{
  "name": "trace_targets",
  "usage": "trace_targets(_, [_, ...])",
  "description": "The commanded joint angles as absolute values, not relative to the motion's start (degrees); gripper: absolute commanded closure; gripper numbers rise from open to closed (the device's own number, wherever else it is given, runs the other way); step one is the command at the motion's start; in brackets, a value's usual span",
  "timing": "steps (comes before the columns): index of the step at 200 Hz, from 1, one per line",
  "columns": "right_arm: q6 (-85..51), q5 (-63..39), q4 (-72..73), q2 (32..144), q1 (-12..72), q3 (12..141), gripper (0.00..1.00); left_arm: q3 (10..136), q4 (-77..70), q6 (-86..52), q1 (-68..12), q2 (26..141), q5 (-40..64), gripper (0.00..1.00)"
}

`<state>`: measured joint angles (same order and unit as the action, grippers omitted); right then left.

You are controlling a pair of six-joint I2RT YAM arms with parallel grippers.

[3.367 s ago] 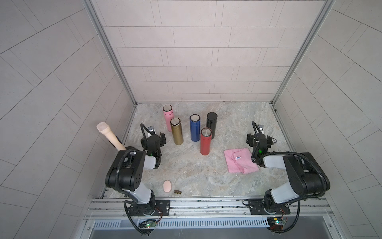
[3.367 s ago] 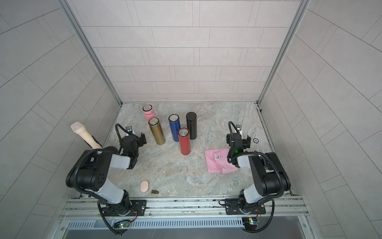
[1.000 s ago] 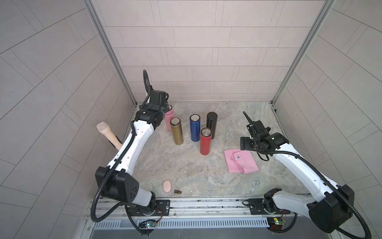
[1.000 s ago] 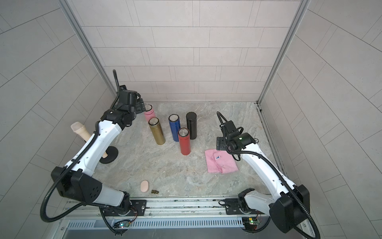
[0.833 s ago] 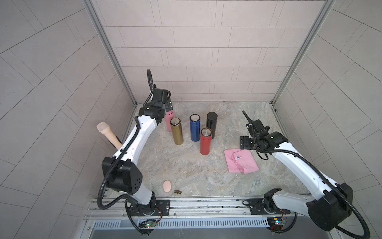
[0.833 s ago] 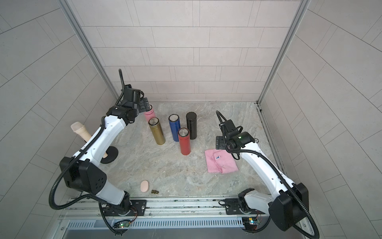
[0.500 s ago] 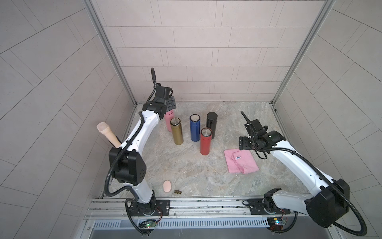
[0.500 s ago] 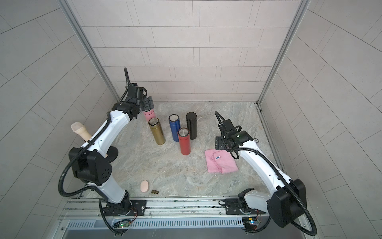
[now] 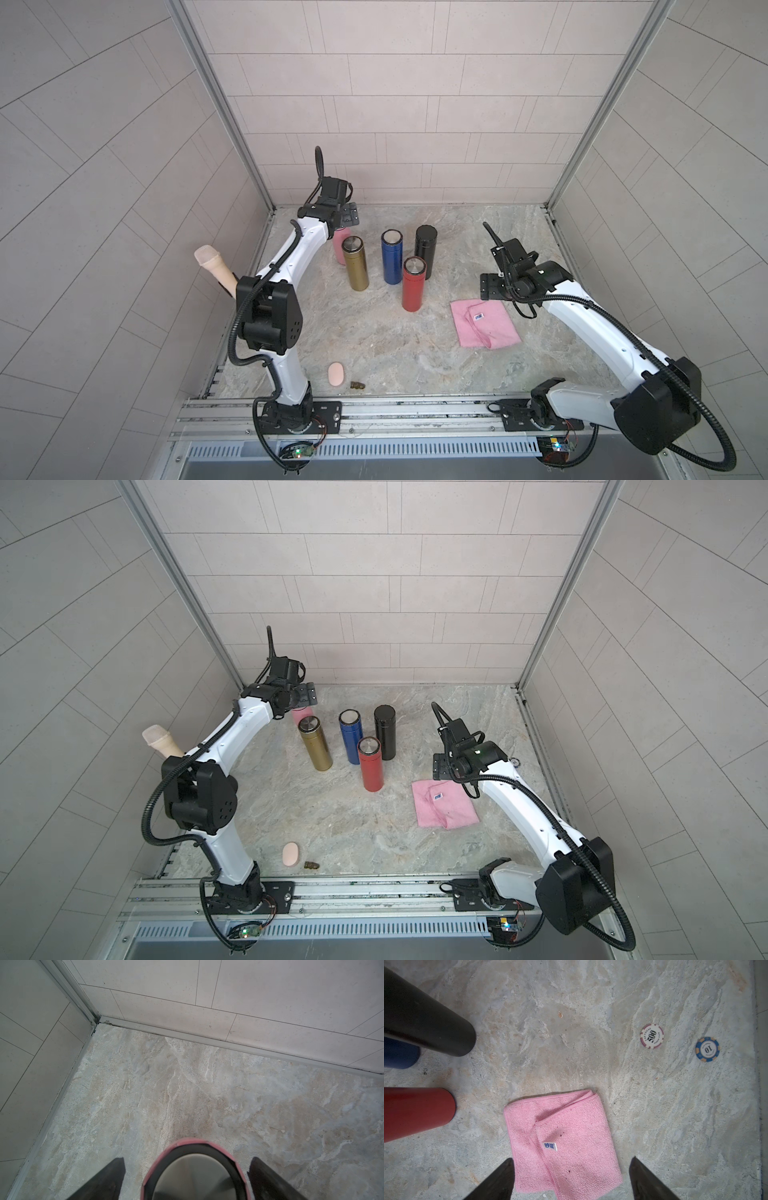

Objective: Wipe the surface of the thermos
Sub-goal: Pick up the thermos from the center of the board.

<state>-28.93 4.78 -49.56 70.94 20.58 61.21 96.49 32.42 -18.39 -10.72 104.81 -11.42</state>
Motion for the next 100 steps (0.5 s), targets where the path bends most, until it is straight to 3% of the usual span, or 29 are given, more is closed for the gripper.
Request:
trace_targets(1, [-28.9, 5.7, -50.5, 71.5, 20.8, 62.3, 0.13, 97.3, 33.4, -18.7, -10.4, 105.2, -12.1, 0.05])
trace_targets(100, [-29.3, 7.1, -51.4, 71.9, 20.7, 62.2, 0.14, 96.9, 31.5, -20.4, -10.1, 108.9, -11.8, 0.14])
